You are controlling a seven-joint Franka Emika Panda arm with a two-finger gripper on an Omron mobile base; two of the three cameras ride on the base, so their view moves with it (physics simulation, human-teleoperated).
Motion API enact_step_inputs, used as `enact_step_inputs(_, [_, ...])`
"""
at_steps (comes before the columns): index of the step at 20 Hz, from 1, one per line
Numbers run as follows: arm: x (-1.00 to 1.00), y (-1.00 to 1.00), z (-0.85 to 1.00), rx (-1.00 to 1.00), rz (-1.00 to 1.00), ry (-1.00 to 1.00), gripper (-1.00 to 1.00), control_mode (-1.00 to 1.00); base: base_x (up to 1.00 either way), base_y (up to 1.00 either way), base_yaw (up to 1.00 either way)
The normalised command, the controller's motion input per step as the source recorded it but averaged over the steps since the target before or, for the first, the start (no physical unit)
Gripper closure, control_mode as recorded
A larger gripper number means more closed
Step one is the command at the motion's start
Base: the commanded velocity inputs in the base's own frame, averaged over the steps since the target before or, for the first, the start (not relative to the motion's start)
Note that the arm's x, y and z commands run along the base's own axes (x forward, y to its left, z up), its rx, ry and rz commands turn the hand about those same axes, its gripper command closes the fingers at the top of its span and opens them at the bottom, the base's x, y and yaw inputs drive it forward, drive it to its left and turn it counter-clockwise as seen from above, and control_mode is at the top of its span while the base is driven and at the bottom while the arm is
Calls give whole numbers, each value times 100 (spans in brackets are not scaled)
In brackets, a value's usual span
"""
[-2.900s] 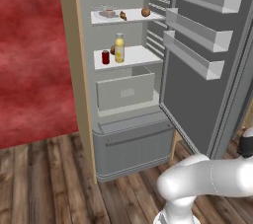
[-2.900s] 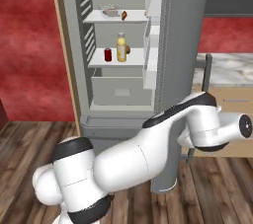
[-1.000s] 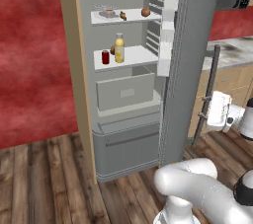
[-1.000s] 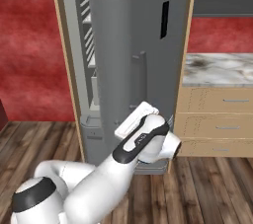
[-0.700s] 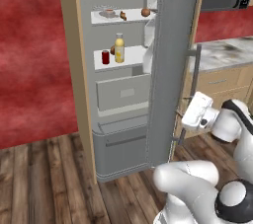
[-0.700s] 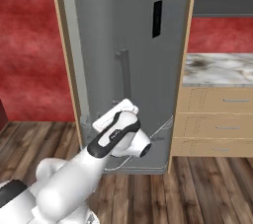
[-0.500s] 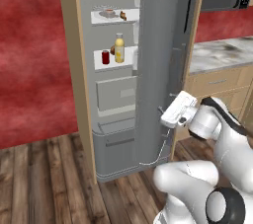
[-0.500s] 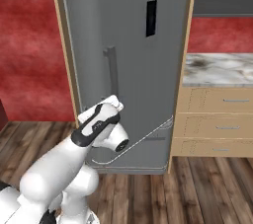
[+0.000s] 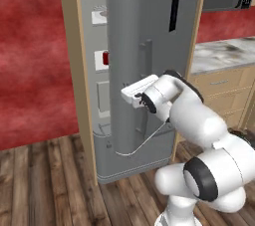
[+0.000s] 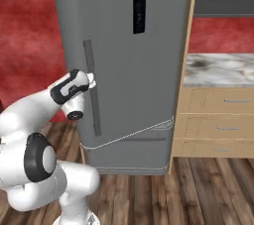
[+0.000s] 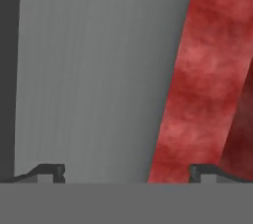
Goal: Place the tupperware on the top shelf of the fridge. Make space for the tupperware among the existing items by rearranging them on the shelves if needed. Close the fridge door when finished.
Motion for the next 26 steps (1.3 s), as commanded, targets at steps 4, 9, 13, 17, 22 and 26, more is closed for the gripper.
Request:
enact_step_inputs(4, [90, 0, 56, 0, -18, 0, -100, -100, 0, 0, 0])
enact_step_inputs(9, [100, 0, 22, 0, -17, 4, -100, -100, 0, 0, 0])
enact_step_inputs(13, [97, 0, 2, 0, -14, 14, -100, -100, 0, 0, 0])
enact_step_inputs(17, [91, 3, 0, 0, -15, 11, -100, -100, 0, 0, 0])
enact_step_inputs(22, [97, 3, 0, 0, -16, 12, -100, -100, 0, 0, 0])
enact_step_inputs(26, [91, 7, 0, -4, -16, 6, -100, -100, 0, 0, 0])
